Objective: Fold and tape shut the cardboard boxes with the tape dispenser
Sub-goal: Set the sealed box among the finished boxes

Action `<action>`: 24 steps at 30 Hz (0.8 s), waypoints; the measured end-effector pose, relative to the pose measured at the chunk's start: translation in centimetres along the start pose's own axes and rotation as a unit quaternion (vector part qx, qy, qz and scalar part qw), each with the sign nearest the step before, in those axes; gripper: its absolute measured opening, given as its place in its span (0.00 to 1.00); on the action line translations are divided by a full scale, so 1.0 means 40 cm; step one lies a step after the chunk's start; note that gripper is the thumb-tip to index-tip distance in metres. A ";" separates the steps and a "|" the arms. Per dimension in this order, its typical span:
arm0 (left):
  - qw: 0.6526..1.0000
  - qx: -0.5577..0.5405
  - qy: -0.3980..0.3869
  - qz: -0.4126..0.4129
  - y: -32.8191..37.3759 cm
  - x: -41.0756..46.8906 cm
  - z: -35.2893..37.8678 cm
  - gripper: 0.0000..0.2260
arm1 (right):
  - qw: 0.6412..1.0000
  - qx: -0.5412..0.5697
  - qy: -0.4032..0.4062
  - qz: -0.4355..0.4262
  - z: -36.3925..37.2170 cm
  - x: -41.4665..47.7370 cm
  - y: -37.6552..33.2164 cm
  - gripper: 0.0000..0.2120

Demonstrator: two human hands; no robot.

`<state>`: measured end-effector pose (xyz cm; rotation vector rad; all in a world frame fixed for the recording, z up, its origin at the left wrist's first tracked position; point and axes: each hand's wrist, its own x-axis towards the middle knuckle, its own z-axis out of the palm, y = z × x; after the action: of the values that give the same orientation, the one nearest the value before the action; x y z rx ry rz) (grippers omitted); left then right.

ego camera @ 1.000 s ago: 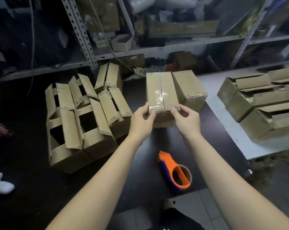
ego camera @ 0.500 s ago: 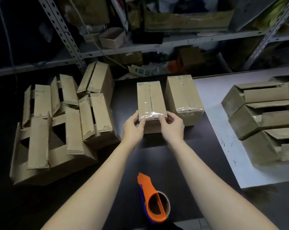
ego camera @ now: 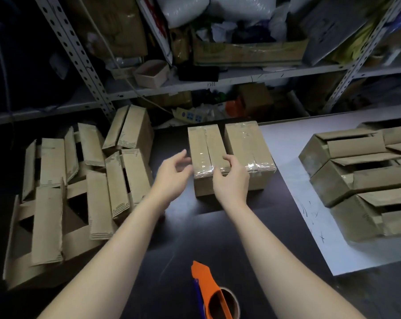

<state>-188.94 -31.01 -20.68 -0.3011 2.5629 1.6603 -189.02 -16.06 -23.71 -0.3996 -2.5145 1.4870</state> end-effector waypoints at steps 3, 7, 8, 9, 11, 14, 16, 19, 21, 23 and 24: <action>0.998 0.005 0.033 0.050 0.021 0.020 -0.130 0.17 | 0.999 0.012 -0.014 -0.049 0.031 -0.067 -0.054 0.14; 0.981 0.115 0.156 0.033 -0.018 0.048 -0.352 0.17 | 0.988 0.069 -0.135 0.003 0.106 -0.175 -0.117 0.11; 0.975 0.135 0.176 0.008 -0.048 0.058 -0.401 0.18 | 0.984 0.069 -0.167 0.005 0.129 -0.204 -0.130 0.11; 0.972 0.151 0.180 -0.016 -0.079 0.069 -0.446 0.18 | 0.980 0.060 -0.192 0.007 0.153 -0.232 -0.141 0.12; 0.968 0.191 0.151 -0.051 -0.137 0.089 -0.508 0.18 | 0.975 0.036 -0.217 0.018 0.198 -0.282 -0.158 0.13; 0.949 0.304 0.078 -0.041 -0.197 0.104 -0.534 0.19 | 0.984 -0.028 -0.176 0.030 0.251 -0.339 -0.157 0.21; 0.914 0.403 0.039 -0.005 -0.203 0.106 -0.526 0.18 | 0.986 -0.049 -0.143 0.065 0.274 -0.362 -0.153 0.28; 0.868 0.492 -0.001 0.068 -0.194 0.125 -0.511 0.13 | 0.978 -0.034 -0.156 0.137 0.301 -0.386 -0.153 0.33; 0.848 0.522 -0.028 0.087 -0.196 0.145 -0.501 0.12 | 0.973 -0.022 -0.156 0.171 0.320 -0.396 -0.153 0.30; 0.835 0.539 -0.047 0.094 -0.192 0.163 -0.491 0.14 | 0.970 -0.007 -0.149 0.194 0.339 -0.403 -0.157 0.33; 0.834 0.540 -0.052 0.096 -0.189 0.172 -0.488 0.15 | 0.968 0.001 -0.143 0.204 0.348 -0.405 -0.159 0.35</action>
<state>-193.26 -52.64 -20.55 0.1404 2.9878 0.0271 -178.72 -35.75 -25.20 -0.7968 -2.7732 1.8044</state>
